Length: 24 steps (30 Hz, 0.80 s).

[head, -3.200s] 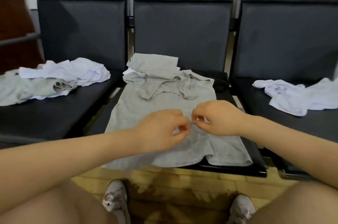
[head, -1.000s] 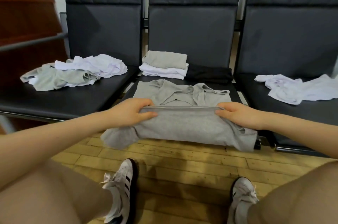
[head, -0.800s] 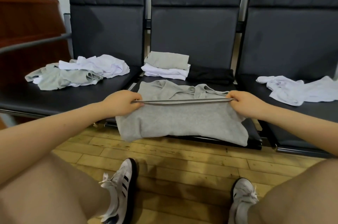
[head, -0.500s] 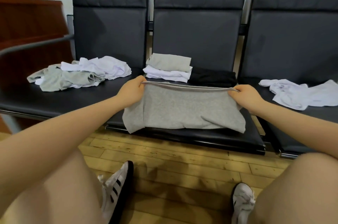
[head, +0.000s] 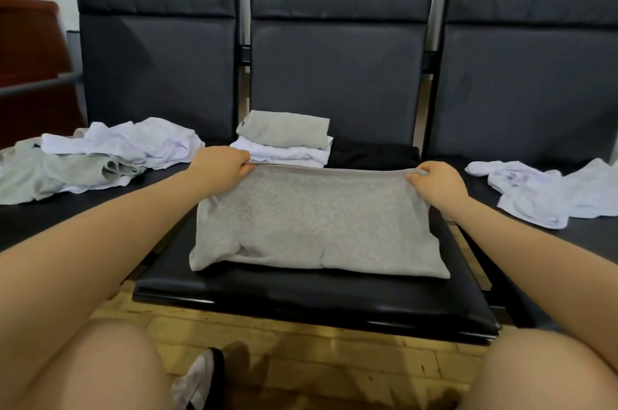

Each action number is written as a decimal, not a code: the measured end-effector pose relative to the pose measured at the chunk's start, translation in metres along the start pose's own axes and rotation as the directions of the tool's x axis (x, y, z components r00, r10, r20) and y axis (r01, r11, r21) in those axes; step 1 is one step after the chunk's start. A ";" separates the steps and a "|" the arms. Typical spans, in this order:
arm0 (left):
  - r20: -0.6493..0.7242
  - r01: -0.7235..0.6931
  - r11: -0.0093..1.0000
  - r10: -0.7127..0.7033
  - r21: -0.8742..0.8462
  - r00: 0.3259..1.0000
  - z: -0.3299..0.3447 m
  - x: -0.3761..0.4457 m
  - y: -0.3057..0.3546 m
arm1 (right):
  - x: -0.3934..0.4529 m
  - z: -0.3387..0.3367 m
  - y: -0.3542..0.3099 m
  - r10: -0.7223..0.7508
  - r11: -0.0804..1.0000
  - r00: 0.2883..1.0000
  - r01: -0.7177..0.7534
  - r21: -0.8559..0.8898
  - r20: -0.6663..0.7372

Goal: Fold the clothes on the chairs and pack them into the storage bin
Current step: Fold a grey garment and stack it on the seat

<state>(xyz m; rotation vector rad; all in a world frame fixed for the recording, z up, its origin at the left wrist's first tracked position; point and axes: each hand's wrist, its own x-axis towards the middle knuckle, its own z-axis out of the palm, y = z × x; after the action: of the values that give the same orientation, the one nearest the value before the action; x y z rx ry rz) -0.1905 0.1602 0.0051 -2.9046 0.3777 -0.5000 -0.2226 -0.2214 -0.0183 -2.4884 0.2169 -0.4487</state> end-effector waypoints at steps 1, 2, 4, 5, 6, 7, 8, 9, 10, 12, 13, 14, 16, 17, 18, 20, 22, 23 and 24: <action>-0.002 0.001 1.000 -0.001 0.004 1.000 0.003 0.008 0.000 | 0.006 0.003 0.000 0.011 1.000 1.000 -0.011 0.001 -0.011; -0.013 0.005 1.000 -0.005 0.005 1.000 0.007 0.014 0.000 | 0.011 0.007 0.000 0.018 1.000 1.000 -0.018 -0.005 -0.017; -0.027 0.023 1.000 -0.023 -0.004 0.999 0.014 0.025 -0.001 | 0.019 0.015 -0.001 0.025 0.999 1.000 -0.024 -0.040 0.007; -0.019 0.035 0.999 -0.035 -0.006 0.999 0.021 0.030 -0.001 | 0.021 0.019 0.000 0.040 0.997 0.998 -0.037 -0.064 0.042; -0.015 0.050 0.999 -0.050 0.011 0.999 0.027 0.032 -0.003 | 0.021 0.022 -0.001 0.057 0.994 0.995 -0.048 -0.095 0.088; -0.003 0.067 0.997 -0.067 0.047 0.998 0.033 0.033 -0.003 | 0.019 0.026 -0.001 0.076 0.989 0.988 -0.057 -0.138 0.133; 0.013 0.083 0.993 -0.084 0.080 0.996 0.040 0.033 -0.003 | 0.015 0.030 0.000 0.091 0.979 0.982 -0.057 -0.196 0.166; 0.030 0.100 0.991 -0.103 0.088 0.994 0.046 0.033 -0.001 | 0.010 0.033 0.002 0.091 0.964 0.981 -0.043 -0.264 0.173; 0.040 0.112 0.991 -0.115 0.071 0.993 0.051 0.032 0.000 | 0.005 0.037 0.004 0.075 0.948 0.985 -0.022 -0.318 0.155; 0.006 0.127 0.992 -0.127 -0.004 0.992 0.055 0.029 0.005 | -0.008 0.043 0.008 0.011 0.930 0.995 0.027 -0.366 0.102; -0.018 0.138 0.989 -0.139 -0.050 0.990 0.055 0.026 0.007 | -0.014 0.045 0.009 -0.018 0.923 0.996 0.050 -0.381 0.088; -0.028 0.155 0.983 -0.159 -0.099 0.987 0.052 0.023 0.011 | -0.019 0.045 0.010 -0.041 0.915 0.996 0.071 -0.396 0.084; 0.005 0.210 0.957 -0.213 -0.200 0.977 0.047 0.014 0.017 | -0.027 0.043 0.008 -0.075 0.907 0.993 0.106 -0.408 0.092; 0.042 0.238 0.939 -0.235 -0.248 0.971 0.046 0.008 0.020 | -0.030 0.041 0.007 -0.078 0.910 0.992 0.111 -0.400 0.098; 0.082 0.264 0.920 -0.251 -0.288 0.965 0.045 0.001 0.022 | -0.033 0.038 0.006 -0.071 0.915 0.991 0.109 -0.388 0.112; 0.154 0.299 0.898 -0.262 -0.323 0.953 0.042 -0.015 0.025 | -0.039 0.032 0.004 -0.065 0.919 0.987 0.115 -0.376 0.144; 0.214 0.280 0.917 -0.224 -0.284 0.951 0.039 -0.030 0.025 | -0.045 0.028 0.001 -0.063 0.917 0.980 0.131 -0.377 0.186; 0.219 0.267 0.928 -0.213 -0.258 0.952 0.037 -0.035 0.024 | -0.048 0.025 -0.001 -0.059 0.919 0.977 0.133 -0.371 0.204; 0.214 0.269 0.930 -0.218 -0.250 0.952 0.030 -0.041 0.023 | -0.052 0.023 -0.004 -0.063 0.922 0.976 0.137 -0.362 0.208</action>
<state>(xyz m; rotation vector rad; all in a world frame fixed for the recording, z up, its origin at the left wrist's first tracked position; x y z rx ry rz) -0.2220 0.1532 -0.0403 -3.2572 0.0588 -0.2214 -0.2628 -0.1933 -0.0477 -2.9092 0.1027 -0.2166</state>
